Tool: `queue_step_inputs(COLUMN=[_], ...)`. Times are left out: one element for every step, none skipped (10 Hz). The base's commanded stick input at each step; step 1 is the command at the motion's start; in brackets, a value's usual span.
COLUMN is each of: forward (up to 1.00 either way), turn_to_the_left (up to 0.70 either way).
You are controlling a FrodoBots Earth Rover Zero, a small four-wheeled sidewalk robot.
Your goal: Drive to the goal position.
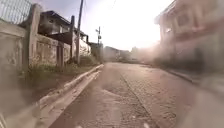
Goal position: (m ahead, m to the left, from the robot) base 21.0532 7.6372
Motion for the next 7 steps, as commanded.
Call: queue_step_inputs(forward=[1.0,1.0,1.0,1.0,1.0,1.0,1.0], turn_to_the_left=[0.0,0.0,0.0,0.0,0.0,0.0,0.0])
